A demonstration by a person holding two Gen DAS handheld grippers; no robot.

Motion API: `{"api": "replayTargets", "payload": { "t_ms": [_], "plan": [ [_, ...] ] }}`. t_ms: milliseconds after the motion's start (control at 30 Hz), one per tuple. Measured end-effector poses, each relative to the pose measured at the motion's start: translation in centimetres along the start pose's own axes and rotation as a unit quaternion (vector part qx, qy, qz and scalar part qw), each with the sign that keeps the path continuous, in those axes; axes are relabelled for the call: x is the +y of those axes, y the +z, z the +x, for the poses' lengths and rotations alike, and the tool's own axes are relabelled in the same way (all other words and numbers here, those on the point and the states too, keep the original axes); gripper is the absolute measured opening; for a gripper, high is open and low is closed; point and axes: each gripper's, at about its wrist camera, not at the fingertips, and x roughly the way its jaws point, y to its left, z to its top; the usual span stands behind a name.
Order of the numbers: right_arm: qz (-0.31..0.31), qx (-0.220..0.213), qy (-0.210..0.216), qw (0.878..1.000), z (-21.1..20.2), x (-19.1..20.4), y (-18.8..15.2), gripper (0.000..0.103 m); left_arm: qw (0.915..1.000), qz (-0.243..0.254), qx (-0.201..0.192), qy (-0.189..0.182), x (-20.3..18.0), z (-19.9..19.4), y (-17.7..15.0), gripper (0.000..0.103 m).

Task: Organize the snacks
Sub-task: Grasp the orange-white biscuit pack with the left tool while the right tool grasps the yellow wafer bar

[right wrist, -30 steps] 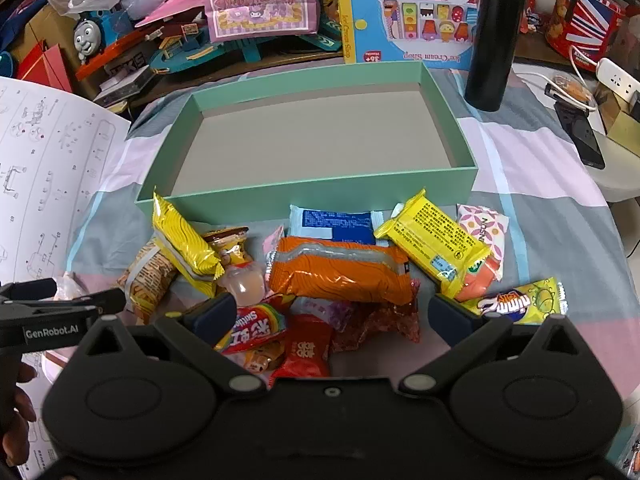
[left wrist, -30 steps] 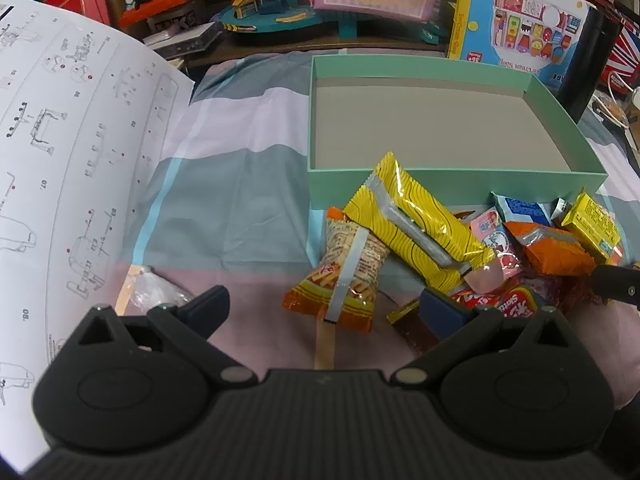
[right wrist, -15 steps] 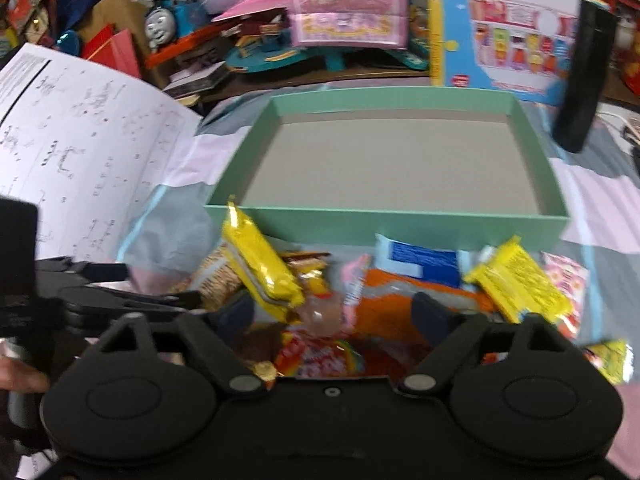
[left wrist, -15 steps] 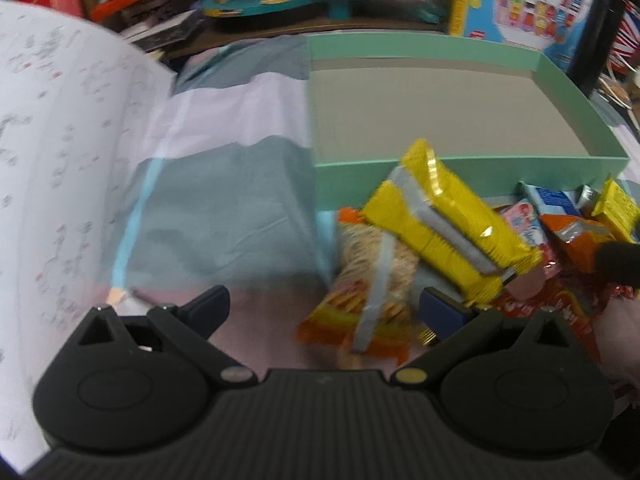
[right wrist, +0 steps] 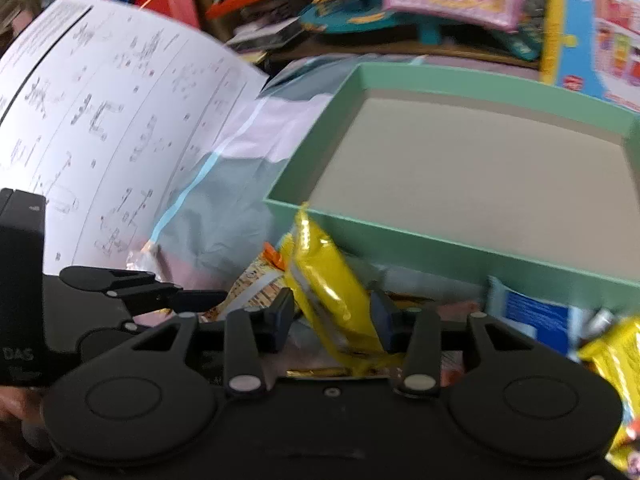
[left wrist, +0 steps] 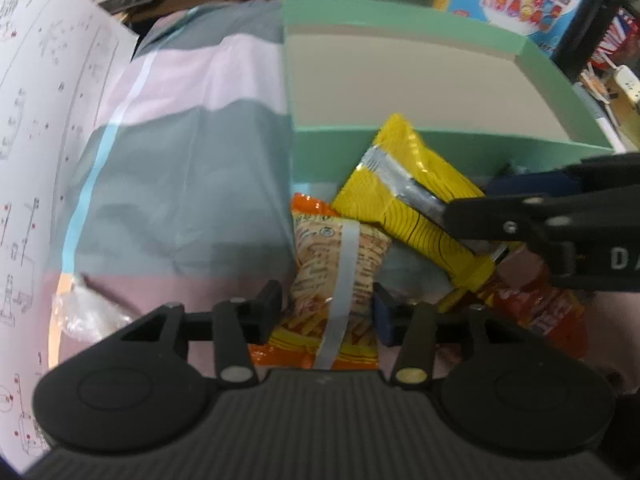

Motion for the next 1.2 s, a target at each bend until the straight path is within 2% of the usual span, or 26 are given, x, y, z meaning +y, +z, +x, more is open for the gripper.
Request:
{"api": "replayTargets", "payload": {
  "t_ms": [67, 100, 133, 167, 233, 367, 433, 533, 600, 633, 667, 800, 900, 1000, 1033, 1067, 1133, 1200],
  "plan": [
    [-0.017, 0.010, 0.001, 1.000, 1.3, 0.4, 0.3, 0.042, 0.9999, -0.004, 0.011, 0.002, 0.4, 0.7, 0.1, 0.051],
    [-0.023, 0.010, -0.001, 1.000, 1.7, 0.6, 0.4, 0.037, 0.9999, -0.006, 0.013, 0.001, 0.5, 1.0, 0.1, 0.050],
    [-0.026, 0.009, -0.004, 1.000, 1.9, 0.6, 0.5, 0.016, 0.9999, -0.010, 0.013, 0.003, 0.5, 1.2, 0.1, 0.047],
    [-0.027, 0.011, -0.010, 1.000, 2.1, 0.7, 0.5, 0.010, 0.9999, -0.011, 0.008, 0.007, 0.4, 1.2, 0.2, 0.044],
    [-0.012, 0.009, -0.003, 1.000, 1.8, 0.3, 0.5, 0.008, 0.9999, -0.014, -0.001, 0.008, 0.3, 0.8, 0.3, 0.038],
    [0.040, 0.003, 0.023, 0.999, 0.3, -1.3, 0.4, 0.002, 0.9996, -0.019, -0.021, 0.000, 0.3, -0.6, 0.4, 0.038],
    [0.044, 0.008, 0.030, 0.999, 0.1, -1.8, 0.4, 0.002, 0.9997, -0.018, -0.018, -0.002, 0.1, -0.8, 0.4, 0.038],
    [0.022, 0.026, 0.021, 0.999, 0.7, -1.2, 0.1, 0.013, 0.9997, -0.022, -0.010, 0.005, 0.1, -0.6, 0.0, 0.038],
    [-0.016, 0.012, -0.002, 1.000, 0.4, 0.1, -0.2, 0.036, 0.9993, -0.035, -0.010, 0.005, 0.7, -0.6, -0.4, 0.038],
    [-0.033, 0.004, -0.013, 0.999, 0.2, 0.7, -0.3, 0.054, 0.9990, -0.043, -0.010, 0.005, 1.0, -0.6, -0.6, 0.038],
    [-0.050, -0.002, -0.018, 0.999, 0.1, 1.3, -0.4, 0.064, 0.9987, -0.050, -0.010, 0.005, 1.3, -0.6, -0.7, 0.038],
    [-0.117, -0.015, -0.050, 0.992, 0.6, 3.8, -0.3, 0.066, 0.9968, -0.079, -0.011, 0.004, 3.2, -0.3, -1.3, 0.038],
    [-0.175, -0.020, -0.081, 0.981, 2.0, 5.4, -1.0, 0.066, 0.9957, -0.092, -0.010, 0.002, 4.4, -0.2, -2.1, 0.039],
    [-0.217, -0.020, -0.095, 0.971, 3.2, 6.6, -1.9, 0.064, 0.9952, -0.096, -0.015, -0.006, 5.3, -0.2, -2.6, 0.039],
    [-0.236, -0.021, -0.105, 0.966, 3.6, 7.0, -2.3, 0.057, 0.9951, -0.097, -0.016, -0.008, 5.4, -0.2, -2.7, 0.040],
    [-0.255, -0.022, -0.117, 0.960, 4.1, 7.4, -2.7, 0.038, 0.9952, -0.096, -0.017, -0.009, 5.5, -0.2, -2.7, 0.040],
    [-0.274, -0.026, -0.130, 0.953, 4.0, 8.1, -3.6, 0.028, 0.9955, -0.092, -0.020, -0.007, 5.3, -0.1, -2.6, 0.040],
    [-0.256, -0.034, -0.127, 0.958, 3.4, 8.1, -3.2, 0.014, 0.9958, -0.089, -0.023, -0.005, 5.1, -0.1, -2.6, 0.039]
  ]
}}
